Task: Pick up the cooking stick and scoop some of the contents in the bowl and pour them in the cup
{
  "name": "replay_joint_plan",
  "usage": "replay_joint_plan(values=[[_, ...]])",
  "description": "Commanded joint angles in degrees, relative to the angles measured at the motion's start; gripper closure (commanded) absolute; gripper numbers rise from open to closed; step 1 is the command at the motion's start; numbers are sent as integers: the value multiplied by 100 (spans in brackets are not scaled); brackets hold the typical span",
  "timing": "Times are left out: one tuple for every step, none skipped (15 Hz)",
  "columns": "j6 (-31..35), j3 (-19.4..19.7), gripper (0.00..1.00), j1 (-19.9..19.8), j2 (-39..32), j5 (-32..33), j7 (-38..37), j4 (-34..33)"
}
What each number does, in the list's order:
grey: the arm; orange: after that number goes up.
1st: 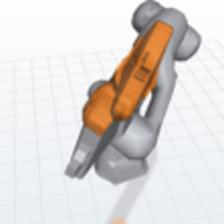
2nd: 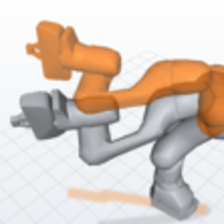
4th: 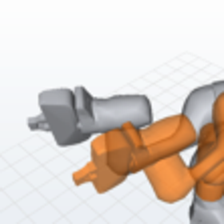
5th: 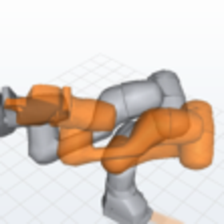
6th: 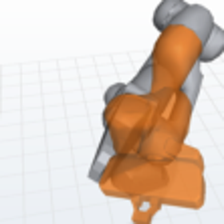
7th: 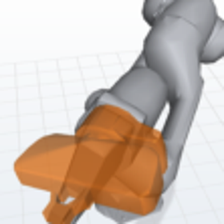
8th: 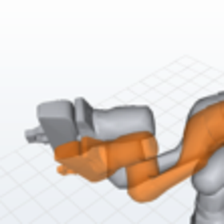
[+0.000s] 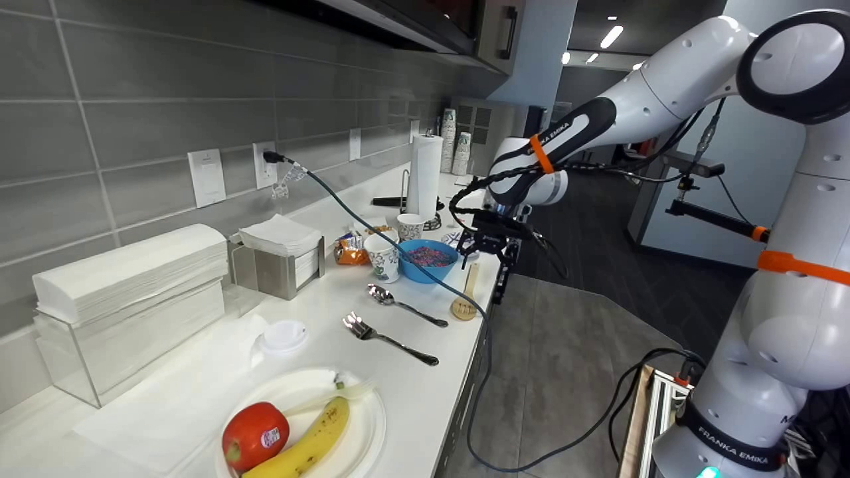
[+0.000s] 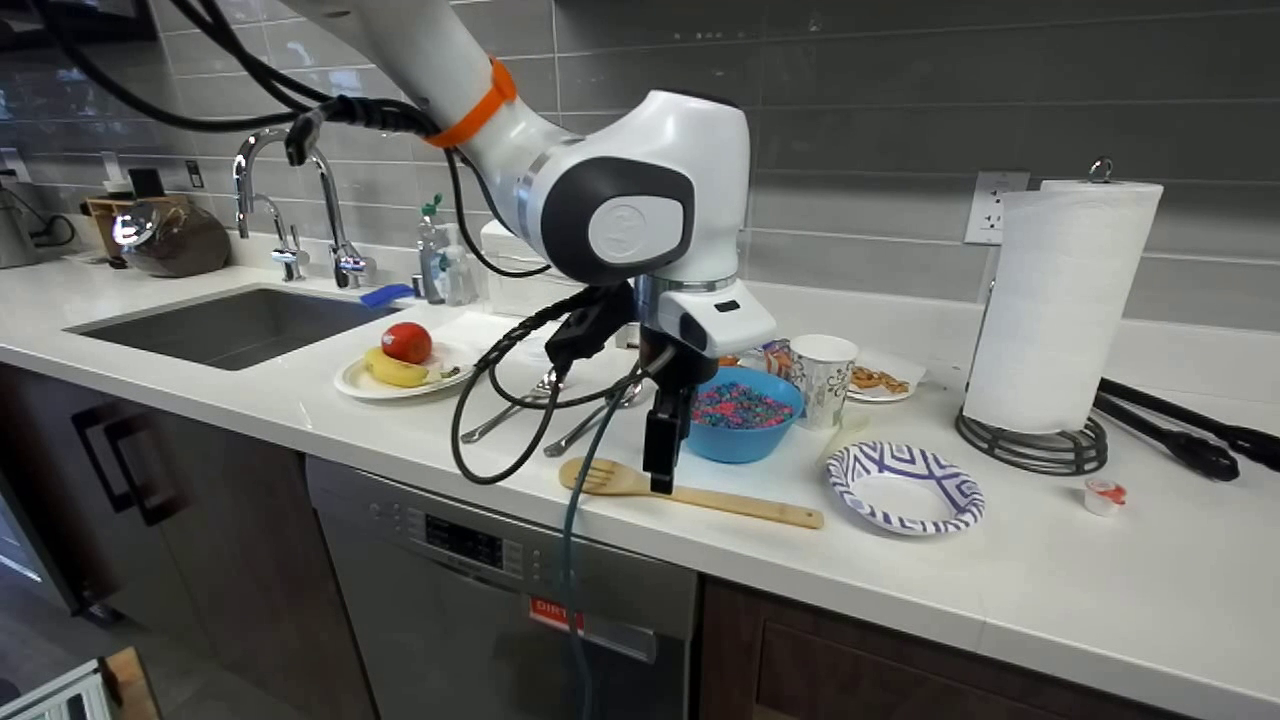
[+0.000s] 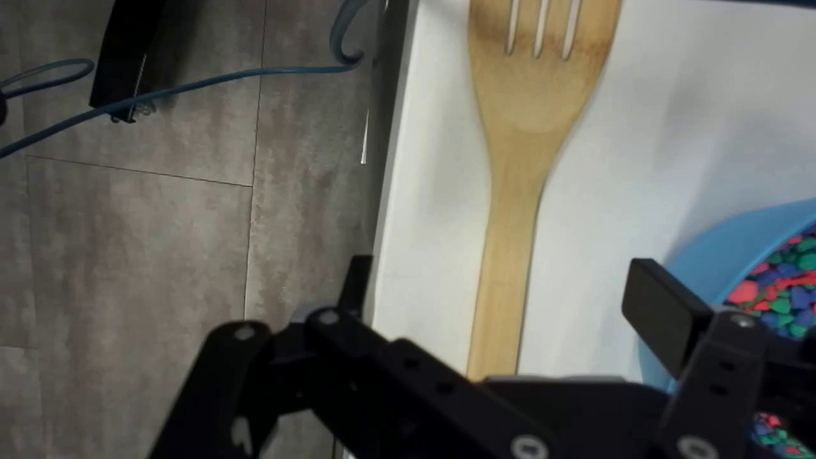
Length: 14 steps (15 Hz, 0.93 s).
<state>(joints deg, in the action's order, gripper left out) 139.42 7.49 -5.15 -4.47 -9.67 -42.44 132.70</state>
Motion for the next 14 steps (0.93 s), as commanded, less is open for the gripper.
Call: replay_joint_plan(values=[[-10, -5, 0, -13, -2, 12, -7, -8], [-10, -5, 0, -12, -3, 15, -11, -8], [59, -4, 0, -15, -51, 36, 36, -31], [100, 0, 0, -13, -117, 46, -7, -64], [114, 7, 0, -9, -166, 101, -50, -89], [100, -2, 0, -9, -205, 42, -1, -111], [115, 0, 0, -4, -244, 45, -23, -124], [141, -4, 25, 2, -292, 29, -10, -134], [172, -2, 26, 6, -334, 33, 3, -147], [211, 1, 32, 9, -383, 46, 17, -161], [263, 10, 42, 13, -437, 61, 8, -171], [300, 17, 49, 15, -487, 69, 6, -183], [377, 26, 49, 23, -543, 96, -6, -195], [477, 35, 47, 37, -594, 132, -36, -206]])
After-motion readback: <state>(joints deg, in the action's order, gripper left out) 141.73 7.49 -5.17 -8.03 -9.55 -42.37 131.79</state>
